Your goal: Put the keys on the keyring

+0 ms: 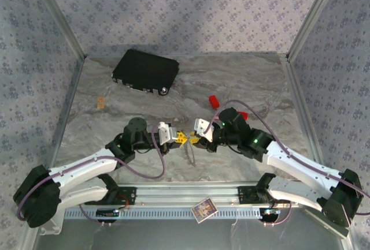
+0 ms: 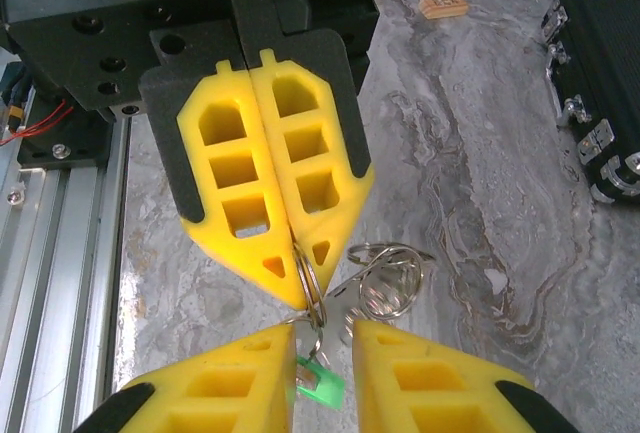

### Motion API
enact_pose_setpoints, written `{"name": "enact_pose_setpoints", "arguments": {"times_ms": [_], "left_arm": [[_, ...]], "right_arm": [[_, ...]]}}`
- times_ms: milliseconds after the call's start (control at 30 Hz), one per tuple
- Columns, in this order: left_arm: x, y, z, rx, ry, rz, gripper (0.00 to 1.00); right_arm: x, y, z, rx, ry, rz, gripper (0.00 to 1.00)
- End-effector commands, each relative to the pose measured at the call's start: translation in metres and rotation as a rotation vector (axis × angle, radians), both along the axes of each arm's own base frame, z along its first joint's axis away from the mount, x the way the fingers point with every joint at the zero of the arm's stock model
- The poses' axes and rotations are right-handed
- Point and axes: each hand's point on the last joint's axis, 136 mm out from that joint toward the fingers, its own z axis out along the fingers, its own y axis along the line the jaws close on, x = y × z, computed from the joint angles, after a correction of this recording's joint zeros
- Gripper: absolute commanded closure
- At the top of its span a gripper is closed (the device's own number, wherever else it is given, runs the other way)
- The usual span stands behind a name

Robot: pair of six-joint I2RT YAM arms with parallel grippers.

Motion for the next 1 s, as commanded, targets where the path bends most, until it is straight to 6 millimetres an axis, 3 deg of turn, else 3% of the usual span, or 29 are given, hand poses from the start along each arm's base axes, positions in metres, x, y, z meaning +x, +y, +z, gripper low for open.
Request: {"name": "enact_pose_setpoints", "arguments": {"times_ms": [0,333,533,633,967], "left_arm": [[-0.008,-0.003,0.015,-0.046,-0.047,-0.049,1.0],[-0.011,-0.005,0.019,-0.062,-0.055,-0.068,1.0],[-0.009,-0.005,0.021,-0.065,-0.059,-0.063,1.0],[0.003,-0.002,0.016,-0.03,-0.046,0.017,0.81],[0.009,0.008,0.002,0.092,-0.031,0.068,0.77]], "right_arm": [[0.001,0.007,0.017,0.046,-0.022,0.027,0.8],[-0.003,0.015,0.014,0.058,0.014,0.068,0.86],[-0.003,0.018,0.012,0.045,0.023,0.085,1.0],[-0.003,0.015,0.011,0.016,0.01,0.087,1.0],[0.005,0.003,0.0,-0.183,-0.027,0.086,1.0]]}}
